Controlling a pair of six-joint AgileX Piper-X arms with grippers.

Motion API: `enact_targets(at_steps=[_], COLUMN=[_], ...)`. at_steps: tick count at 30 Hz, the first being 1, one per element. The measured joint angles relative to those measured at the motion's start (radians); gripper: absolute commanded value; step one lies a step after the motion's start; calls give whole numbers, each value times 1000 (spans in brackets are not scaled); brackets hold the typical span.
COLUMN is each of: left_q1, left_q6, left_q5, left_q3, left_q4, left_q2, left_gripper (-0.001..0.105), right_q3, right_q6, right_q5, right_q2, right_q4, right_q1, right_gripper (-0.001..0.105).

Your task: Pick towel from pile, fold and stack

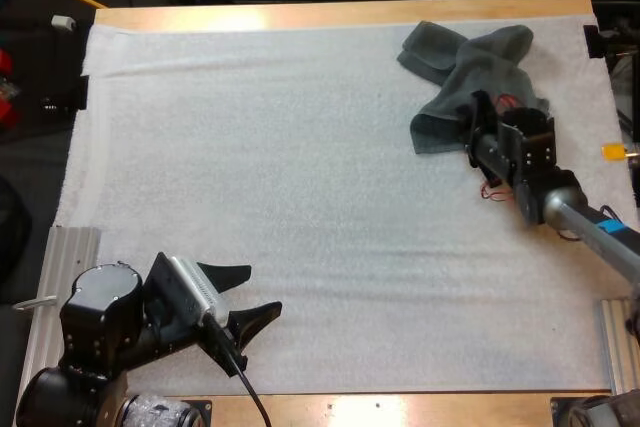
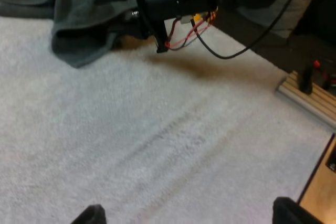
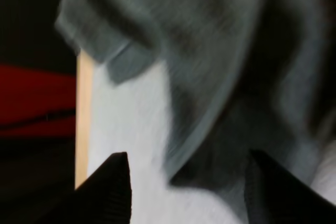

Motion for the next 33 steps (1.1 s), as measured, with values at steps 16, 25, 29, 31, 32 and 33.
enact_targets(at_steps=[16,25,29,31,32,33], left_q1=[0,0,0,0,0,0], left_q6=[-16,-20,-20,-20,-20,-20], left_q5=[31,45,45,45,45,45], left_q3=[0,0,0,0,0,0], left_q4=[1,1,1,1,1,1], left_q2=[0,0,0,0,0,0], left_gripper=[62,62,62,62,62,62], right_q3=[-158,-158,-158,-158,-158,-158], right_q6=[20,-75,-274,-384,-444,-500], right_q5=[22,-67,-152,-207,-235,-261], right_q2=[172,174,154,121,100,76], right_q4=[-78,-78,-77,-75,-76,-76], right_q1=[-22,-24,-25,-25,-25,-25], right_gripper=[36,0,0,0,0,0])
